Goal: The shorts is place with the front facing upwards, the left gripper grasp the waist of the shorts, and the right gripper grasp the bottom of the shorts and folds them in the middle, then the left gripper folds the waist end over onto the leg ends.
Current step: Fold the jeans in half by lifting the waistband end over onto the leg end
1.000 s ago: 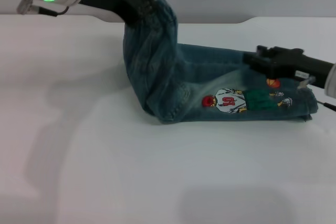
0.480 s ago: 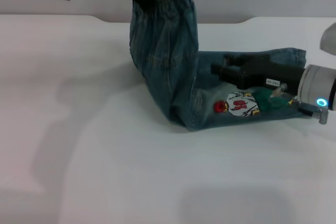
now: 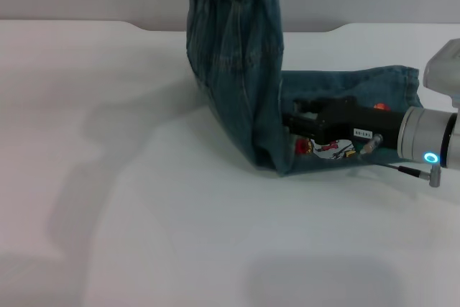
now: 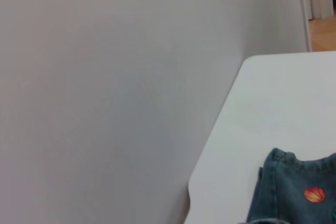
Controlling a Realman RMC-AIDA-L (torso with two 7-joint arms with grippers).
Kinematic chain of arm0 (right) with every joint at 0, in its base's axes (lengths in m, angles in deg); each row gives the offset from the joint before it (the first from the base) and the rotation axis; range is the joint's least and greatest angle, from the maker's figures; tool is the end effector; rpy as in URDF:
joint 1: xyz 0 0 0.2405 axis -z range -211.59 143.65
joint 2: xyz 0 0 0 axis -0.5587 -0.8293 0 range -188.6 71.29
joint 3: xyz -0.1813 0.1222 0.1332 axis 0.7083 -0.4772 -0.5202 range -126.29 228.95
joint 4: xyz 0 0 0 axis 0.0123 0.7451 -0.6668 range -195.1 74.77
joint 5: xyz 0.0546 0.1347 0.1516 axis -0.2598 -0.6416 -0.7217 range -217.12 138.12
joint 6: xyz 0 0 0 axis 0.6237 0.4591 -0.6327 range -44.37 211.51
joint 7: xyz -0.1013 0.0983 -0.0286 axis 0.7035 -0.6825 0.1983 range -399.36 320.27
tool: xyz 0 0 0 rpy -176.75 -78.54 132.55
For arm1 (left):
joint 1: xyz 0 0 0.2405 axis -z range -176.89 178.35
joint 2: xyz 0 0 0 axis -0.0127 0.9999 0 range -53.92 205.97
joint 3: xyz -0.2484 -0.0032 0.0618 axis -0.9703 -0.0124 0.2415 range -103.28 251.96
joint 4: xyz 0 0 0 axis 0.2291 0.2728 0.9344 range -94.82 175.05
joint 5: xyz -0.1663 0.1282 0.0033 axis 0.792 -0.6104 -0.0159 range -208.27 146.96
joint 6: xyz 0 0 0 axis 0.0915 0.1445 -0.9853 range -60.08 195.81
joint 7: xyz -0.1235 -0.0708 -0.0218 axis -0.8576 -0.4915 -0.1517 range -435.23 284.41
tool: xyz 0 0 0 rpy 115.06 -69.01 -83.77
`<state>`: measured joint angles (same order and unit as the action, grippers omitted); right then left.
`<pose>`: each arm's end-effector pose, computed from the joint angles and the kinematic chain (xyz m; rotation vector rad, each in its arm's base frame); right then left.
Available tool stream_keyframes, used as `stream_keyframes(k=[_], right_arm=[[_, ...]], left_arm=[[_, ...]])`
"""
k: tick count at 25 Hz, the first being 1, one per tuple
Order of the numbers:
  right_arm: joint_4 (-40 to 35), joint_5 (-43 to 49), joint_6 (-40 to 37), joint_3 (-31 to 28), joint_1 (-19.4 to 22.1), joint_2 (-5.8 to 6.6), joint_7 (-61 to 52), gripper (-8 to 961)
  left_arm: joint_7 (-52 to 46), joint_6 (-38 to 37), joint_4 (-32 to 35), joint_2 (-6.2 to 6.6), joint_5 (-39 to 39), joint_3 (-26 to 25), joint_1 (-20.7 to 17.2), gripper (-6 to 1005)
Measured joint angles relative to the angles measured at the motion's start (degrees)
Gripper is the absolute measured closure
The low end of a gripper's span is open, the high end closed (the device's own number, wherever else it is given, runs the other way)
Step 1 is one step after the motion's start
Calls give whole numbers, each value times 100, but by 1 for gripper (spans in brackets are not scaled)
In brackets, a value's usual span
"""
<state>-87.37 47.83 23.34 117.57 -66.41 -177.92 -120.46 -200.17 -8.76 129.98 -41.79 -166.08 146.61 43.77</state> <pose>0.2532 0.3658 -0.0584 -2.5056 0.8479 0.6425 -0.0453 0.4000 0.0569 -2.5637 -0.0148 -0.0613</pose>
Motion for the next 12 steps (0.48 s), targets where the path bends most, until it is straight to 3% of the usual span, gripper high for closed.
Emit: stream_keyframes(k=[12], right_arm=[[12, 0, -6, 77, -188, 7, -8, 486]], left_arm=[[-344, -304, 625, -20, 42, 125, -19, 972]])
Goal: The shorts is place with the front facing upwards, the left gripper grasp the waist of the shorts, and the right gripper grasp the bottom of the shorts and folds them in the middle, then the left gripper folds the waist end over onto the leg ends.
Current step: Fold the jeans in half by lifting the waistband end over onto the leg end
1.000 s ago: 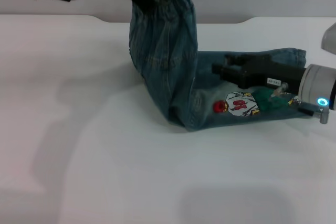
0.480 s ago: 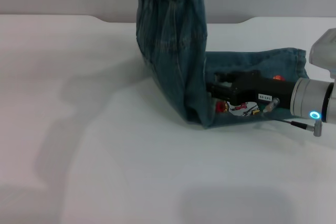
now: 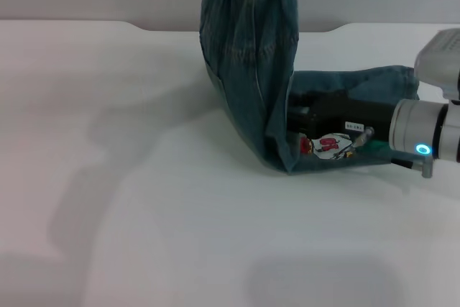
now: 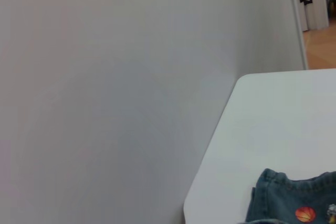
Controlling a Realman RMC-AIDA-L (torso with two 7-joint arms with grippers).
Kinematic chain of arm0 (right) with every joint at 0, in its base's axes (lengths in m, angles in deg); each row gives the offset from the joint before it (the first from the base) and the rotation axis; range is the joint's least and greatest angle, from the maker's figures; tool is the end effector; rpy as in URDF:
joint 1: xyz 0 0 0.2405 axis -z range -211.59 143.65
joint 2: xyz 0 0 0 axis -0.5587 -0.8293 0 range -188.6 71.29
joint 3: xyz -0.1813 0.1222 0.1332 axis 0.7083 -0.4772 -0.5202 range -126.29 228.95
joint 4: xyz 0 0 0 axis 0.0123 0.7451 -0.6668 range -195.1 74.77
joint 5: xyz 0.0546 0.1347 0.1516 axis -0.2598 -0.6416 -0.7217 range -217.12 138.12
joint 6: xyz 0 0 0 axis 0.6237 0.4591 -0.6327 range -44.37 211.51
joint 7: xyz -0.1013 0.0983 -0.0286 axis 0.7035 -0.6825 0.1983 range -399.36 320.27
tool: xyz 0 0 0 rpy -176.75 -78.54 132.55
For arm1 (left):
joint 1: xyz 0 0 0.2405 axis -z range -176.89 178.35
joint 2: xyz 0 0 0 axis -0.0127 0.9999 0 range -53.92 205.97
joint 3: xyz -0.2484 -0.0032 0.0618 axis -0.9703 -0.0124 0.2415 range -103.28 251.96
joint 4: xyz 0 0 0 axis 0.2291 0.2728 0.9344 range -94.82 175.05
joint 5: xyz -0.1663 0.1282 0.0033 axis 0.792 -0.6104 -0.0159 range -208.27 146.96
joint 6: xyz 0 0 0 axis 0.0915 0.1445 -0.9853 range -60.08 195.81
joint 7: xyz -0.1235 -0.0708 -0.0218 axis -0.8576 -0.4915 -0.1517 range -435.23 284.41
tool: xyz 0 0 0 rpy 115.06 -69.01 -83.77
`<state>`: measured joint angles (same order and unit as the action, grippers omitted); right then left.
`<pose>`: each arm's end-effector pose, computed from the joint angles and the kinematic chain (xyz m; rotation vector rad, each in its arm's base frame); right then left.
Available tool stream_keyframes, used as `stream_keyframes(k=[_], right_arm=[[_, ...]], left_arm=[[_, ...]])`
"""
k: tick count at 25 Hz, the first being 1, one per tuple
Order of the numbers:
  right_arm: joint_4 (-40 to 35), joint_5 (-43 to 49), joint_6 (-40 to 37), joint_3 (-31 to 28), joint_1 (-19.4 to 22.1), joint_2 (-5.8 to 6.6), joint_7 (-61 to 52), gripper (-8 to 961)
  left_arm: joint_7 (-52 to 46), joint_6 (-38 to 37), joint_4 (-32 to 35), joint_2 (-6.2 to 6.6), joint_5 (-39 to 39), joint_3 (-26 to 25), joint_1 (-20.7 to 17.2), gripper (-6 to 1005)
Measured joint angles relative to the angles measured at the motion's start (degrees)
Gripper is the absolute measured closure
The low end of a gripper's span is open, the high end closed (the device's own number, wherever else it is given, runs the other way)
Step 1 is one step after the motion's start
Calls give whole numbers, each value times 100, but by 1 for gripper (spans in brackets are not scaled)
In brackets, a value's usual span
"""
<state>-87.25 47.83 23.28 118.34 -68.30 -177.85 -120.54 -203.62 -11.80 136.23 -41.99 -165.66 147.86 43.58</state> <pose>0.2412 0.3724 -0.0603 -2.5378 0.8066 0.6438 -0.0257 0.3832 0.0619 -2.5733 0.0270 -0.0878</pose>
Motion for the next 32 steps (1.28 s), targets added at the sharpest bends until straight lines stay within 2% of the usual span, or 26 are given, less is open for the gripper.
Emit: stream_keyframes(k=[11, 18, 32], right_arm=[[27, -10, 0, 481, -369, -34, -247, 486], [-4, -360, 0, 923, -517, -30, -274, 485], [17, -445, 0, 1101, -666, -24, -302, 485]], left_arm=[[-124, -14, 378, -1, 17, 230, -121, 972], [-128, -14, 568, -2, 72, 306, -198, 972], [-125, -13, 644, -2, 81, 391, -280, 973]])
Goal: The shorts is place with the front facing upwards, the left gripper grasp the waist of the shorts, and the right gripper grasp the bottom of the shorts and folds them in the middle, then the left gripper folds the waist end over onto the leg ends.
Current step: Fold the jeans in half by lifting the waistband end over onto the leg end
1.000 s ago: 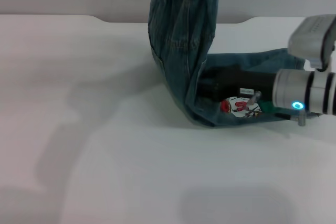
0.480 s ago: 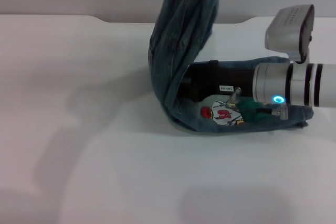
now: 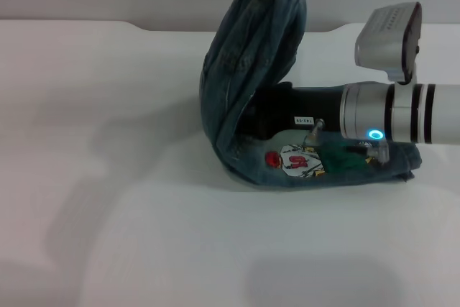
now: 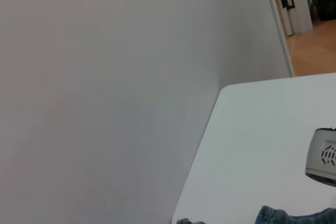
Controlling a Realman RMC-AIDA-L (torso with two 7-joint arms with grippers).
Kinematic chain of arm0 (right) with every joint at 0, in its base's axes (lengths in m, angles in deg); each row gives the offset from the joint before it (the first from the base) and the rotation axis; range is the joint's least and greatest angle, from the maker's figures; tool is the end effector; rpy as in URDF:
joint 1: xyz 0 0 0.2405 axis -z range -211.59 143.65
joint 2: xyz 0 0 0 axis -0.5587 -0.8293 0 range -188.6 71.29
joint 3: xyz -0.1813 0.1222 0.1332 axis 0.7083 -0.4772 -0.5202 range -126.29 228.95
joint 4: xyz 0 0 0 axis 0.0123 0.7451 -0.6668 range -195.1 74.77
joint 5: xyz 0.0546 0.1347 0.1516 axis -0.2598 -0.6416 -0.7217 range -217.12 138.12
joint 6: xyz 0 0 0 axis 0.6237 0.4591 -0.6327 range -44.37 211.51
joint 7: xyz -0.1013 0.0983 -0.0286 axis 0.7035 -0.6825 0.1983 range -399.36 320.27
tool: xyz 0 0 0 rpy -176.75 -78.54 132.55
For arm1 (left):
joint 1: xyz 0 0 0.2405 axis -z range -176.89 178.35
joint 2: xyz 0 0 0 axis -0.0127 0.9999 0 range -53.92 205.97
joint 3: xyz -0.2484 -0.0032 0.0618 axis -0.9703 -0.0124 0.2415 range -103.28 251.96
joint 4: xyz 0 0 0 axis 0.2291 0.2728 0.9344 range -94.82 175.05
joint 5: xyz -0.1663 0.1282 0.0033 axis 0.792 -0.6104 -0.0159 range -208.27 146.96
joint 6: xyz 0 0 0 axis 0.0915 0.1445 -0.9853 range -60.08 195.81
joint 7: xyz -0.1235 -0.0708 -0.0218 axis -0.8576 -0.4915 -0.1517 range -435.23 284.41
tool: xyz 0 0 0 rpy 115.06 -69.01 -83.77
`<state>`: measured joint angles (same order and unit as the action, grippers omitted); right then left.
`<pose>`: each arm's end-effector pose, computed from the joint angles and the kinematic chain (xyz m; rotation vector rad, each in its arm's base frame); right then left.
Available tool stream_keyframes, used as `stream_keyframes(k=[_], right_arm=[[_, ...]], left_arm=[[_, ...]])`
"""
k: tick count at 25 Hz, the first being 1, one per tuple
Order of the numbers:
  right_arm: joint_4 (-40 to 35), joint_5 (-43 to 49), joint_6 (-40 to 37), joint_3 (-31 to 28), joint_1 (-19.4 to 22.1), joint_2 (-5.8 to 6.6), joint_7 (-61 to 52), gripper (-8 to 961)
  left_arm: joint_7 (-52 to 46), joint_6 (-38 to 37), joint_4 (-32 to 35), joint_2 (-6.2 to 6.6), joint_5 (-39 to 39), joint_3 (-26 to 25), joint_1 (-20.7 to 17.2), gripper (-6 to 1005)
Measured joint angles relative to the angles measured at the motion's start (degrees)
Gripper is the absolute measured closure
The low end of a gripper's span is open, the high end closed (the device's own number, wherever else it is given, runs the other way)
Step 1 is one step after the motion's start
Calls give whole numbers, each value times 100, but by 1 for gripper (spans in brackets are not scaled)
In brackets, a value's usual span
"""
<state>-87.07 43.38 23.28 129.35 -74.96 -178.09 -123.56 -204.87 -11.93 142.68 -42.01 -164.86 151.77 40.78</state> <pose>0.1870 0.3796 -0.0854 -2.7253 0.6911 0.6417 -0.0155 0.3624 0.0597 -2.5739 0.1125 -0.1033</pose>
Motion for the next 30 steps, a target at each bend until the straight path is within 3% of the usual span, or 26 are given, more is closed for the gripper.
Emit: stream_keyframes(k=[7, 13, 23, 30], right_arm=[[-40, 42, -99, -22, 285, 74, -150, 486], [-522, 55, -279, -70, 873, 156, -309, 486], [-826, 65, -300, -484, 1561, 382, -378, 485], [-997, 69, -243, -714, 1802, 385, -318, 486]], left_arm=[[12, 79, -89, 0, -13, 129, -22, 968], [5, 293, -353, 0, -34, 250, -24, 964], [-2, 556, -583, -17, -19, 525, -22, 957], [-82, 687, -591, -27, -6, 707, -117, 952]])
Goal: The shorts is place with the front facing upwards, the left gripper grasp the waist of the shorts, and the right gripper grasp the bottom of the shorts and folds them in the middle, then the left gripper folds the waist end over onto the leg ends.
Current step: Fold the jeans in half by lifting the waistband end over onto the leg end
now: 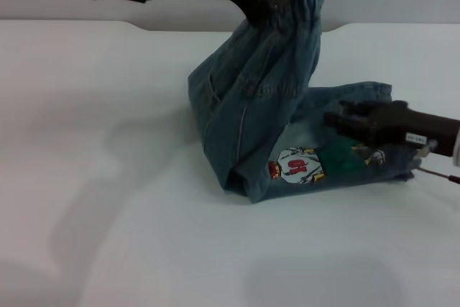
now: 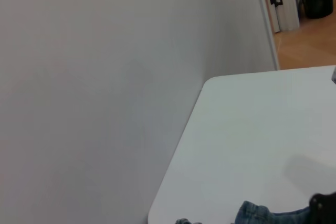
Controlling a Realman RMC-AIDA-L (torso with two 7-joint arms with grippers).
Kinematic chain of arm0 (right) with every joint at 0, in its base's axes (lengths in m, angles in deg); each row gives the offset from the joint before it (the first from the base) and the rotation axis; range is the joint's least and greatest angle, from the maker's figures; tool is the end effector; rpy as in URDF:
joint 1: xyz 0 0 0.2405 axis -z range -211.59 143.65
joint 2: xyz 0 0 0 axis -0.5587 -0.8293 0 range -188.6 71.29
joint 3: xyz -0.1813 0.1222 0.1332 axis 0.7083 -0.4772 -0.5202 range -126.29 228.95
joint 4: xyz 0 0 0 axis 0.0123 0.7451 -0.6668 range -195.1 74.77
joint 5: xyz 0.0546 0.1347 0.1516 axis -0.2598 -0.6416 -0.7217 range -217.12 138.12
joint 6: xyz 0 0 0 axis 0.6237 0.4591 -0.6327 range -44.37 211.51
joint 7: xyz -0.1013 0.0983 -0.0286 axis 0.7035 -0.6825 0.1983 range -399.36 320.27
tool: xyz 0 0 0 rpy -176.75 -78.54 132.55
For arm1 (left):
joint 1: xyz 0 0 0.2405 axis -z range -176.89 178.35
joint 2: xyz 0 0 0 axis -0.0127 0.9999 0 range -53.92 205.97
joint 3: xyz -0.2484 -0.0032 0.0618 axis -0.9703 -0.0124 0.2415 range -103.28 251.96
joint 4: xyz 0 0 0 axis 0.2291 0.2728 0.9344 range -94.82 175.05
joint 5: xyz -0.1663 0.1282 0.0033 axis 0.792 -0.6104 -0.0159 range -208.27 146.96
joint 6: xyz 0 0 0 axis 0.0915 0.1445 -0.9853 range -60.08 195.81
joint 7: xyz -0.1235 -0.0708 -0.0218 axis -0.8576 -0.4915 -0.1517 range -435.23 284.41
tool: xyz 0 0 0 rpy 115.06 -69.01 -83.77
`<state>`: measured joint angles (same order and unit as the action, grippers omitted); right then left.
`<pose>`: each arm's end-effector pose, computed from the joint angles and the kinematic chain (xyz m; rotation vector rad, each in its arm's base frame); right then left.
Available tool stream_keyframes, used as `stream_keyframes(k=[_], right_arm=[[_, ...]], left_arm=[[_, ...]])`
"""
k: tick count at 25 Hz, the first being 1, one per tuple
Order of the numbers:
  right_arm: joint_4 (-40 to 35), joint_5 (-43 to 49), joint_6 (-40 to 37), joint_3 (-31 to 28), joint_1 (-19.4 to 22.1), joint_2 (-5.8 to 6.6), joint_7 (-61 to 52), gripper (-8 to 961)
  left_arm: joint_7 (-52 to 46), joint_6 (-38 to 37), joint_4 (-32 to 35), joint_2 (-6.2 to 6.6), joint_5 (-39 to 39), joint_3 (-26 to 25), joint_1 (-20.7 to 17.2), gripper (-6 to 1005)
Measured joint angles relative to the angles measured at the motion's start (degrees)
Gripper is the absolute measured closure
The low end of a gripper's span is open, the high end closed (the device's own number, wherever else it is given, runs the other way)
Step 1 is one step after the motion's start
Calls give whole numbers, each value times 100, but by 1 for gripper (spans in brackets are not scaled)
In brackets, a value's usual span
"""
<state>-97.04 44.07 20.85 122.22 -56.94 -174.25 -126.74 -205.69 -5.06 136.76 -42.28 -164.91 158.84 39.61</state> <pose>0.2825 0.3467 -0.0179 -2.4331 0.9150 0.6639 -0.0246 0.3665 0.0234 -2.6219 0.0739 -0.0918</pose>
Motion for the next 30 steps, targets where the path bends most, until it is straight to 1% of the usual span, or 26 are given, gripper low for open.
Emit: stream_keyframes(k=[4, 8, 12, 21, 30], right_arm=[[13, 2, 87, -318, 26, -30, 177, 486], [4, 2, 227, -521, -22, -44, 279, 486], [-2, 2, 345, -548, -194, -54, 298, 486], [16, 2, 579, -541, -591, -121, 273, 485], [-40, -1, 918, -558, -845, -118, 269, 486]], left_arm=[[-30, 31, 22, 0, 2, 53, -38, 949], [-68, 74, 37, 1, 94, 211, -73, 946], [-124, 131, 56, 0, 143, 332, -110, 943], [-129, 136, 102, 2, 293, 397, -116, 937], [-93, 298, 95, 1, 377, 625, -123, 930]])
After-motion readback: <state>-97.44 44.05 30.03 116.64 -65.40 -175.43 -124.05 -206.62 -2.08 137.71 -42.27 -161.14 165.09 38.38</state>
